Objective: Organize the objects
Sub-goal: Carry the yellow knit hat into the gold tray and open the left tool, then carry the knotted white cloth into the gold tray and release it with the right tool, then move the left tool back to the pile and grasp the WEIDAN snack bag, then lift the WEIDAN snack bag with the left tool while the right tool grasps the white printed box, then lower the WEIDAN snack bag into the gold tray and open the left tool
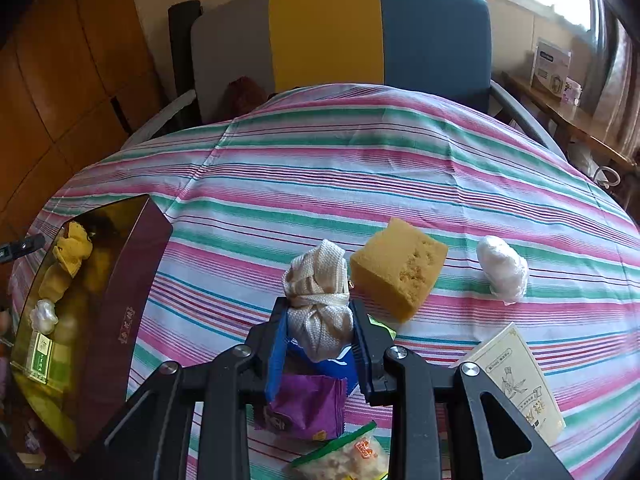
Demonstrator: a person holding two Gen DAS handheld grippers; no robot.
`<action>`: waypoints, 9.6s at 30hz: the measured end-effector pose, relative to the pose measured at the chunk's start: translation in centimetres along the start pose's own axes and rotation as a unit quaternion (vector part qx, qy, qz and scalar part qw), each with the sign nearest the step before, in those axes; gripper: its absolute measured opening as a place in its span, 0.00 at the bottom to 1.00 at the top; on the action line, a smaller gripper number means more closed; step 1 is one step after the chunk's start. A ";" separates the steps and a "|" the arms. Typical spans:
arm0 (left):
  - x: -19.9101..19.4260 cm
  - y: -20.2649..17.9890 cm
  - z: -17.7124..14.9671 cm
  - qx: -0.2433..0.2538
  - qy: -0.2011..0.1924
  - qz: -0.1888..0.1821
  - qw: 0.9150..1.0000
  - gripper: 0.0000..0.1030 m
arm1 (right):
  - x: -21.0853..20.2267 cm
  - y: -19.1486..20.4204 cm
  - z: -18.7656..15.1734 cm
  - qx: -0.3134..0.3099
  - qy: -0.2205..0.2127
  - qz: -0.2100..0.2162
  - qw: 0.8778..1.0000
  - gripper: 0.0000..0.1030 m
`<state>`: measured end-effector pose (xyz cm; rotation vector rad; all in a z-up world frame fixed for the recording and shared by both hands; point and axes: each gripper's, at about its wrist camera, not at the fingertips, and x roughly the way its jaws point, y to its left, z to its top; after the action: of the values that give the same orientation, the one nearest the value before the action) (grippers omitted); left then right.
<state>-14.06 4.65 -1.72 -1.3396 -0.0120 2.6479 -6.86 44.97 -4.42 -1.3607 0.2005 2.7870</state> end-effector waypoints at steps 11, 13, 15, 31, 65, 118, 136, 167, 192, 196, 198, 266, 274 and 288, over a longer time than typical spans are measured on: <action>-5.1 -2.2 -6.6 0.029 -0.015 -0.009 0.999 0.64 | 0.2 0.4 -0.5 -0.007 0.007 -0.013 1.000 0.29; -5.5 -1.4 -7.4 0.016 -0.012 -0.009 1.000 0.64 | 0.2 0.4 -0.6 -0.007 0.009 -0.017 1.000 0.29; -5.6 -0.5 -8.2 0.005 -0.004 -0.007 1.000 0.64 | 0.3 0.2 -0.6 -0.006 0.010 -0.020 1.000 0.29; -6.9 1.4 -9.6 -0.011 -0.016 0.040 0.999 0.64 | 0.9 0.2 -0.9 -0.010 0.022 -0.035 0.999 0.29; -7.2 1.8 -9.7 -0.013 -0.017 0.022 1.000 0.64 | -4.3 15.0 0.3 -0.079 0.004 0.100 0.992 0.29; -8.5 2.2 -10.6 -0.008 -0.026 -0.024 0.999 0.63 | -5.3 16.3 -2.7 -0.052 0.012 0.087 0.995 1.00; -7.6 -13.1 -6.5 0.136 0.008 -0.154 0.979 0.63 | -10.3 -9.2 -5.9 0.269 -0.100 -0.067 0.956 1.00; 7.8 -40.1 -9.7 0.171 0.255 -0.202 0.930 0.58 | -11.1 -12.5 -7.5 0.366 -0.139 0.020 0.920 1.00; 2.3 -29.5 -15.3 0.291 0.136 -0.233 0.918 0.40 | -8.7 -12.3 -7.4 0.360 -0.065 -0.014 0.931 1.00; 1.9 -27.7 -15.8 0.279 0.132 -0.246 0.919 0.40 | -7.6 -10.4 -6.5 0.307 -0.031 -0.028 0.951 0.98; 1.8 -26.9 -15.7 0.275 0.133 -0.253 0.918 0.40 | -6.9 -9.2 -5.7 0.264 -0.009 -0.047 0.963 0.94; 1.7 0.0 -10.5 -0.042 0.103 -0.030 0.993 0.40 | 2.2 -6.1 -5.0 0.055 0.134 -0.108 0.984 0.54; -0.7 -0.3 -10.7 -0.015 0.064 -0.002 0.998 0.41 | 2.1 -6.4 -4.8 0.071 0.139 -0.101 0.982 0.67; -5.8 1.9 -10.0 -0.015 -0.013 0.020 1.000 0.41 | 0.4 -5.9 -4.7 0.070 0.116 -0.149 0.980 0.50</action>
<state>-3.01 1.18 -3.17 -1.3290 -0.0277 2.7081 -2.95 50.24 -8.16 -1.5347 0.1789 2.3279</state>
